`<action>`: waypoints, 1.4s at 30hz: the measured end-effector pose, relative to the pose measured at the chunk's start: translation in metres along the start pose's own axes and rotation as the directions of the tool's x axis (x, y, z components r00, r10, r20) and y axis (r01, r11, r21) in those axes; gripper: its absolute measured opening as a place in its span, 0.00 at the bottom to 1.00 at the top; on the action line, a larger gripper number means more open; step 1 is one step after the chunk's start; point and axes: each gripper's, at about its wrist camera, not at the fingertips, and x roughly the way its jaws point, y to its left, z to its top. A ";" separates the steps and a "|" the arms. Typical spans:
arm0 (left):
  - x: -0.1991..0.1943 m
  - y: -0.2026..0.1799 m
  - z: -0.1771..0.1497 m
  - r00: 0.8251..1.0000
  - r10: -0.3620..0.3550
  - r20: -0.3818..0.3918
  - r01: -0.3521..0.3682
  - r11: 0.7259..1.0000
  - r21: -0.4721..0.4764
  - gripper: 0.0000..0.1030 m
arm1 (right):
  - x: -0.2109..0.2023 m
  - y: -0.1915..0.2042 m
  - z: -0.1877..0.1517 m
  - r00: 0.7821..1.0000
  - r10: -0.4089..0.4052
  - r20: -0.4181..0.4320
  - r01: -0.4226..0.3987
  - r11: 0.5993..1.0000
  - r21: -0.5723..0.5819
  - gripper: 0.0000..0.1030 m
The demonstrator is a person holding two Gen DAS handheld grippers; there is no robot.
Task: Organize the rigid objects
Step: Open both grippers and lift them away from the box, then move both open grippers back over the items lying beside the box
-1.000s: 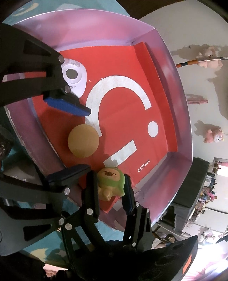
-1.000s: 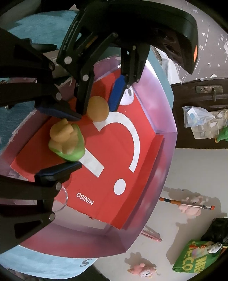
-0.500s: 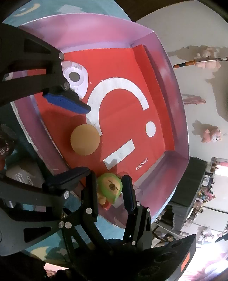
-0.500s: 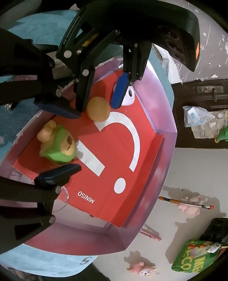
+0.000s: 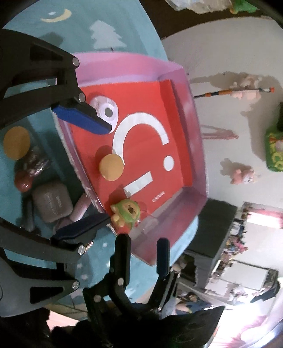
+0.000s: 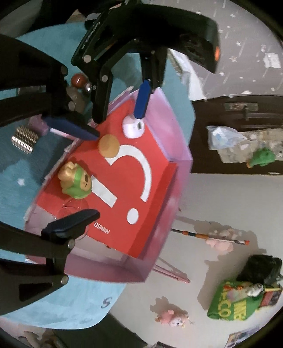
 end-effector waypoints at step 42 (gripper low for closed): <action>-0.087 -0.057 -0.144 0.958 0.191 0.212 -0.146 0.967 -0.210 0.94 | -0.098 0.102 -0.143 0.948 -0.266 0.174 0.183 0.904 0.387 1.00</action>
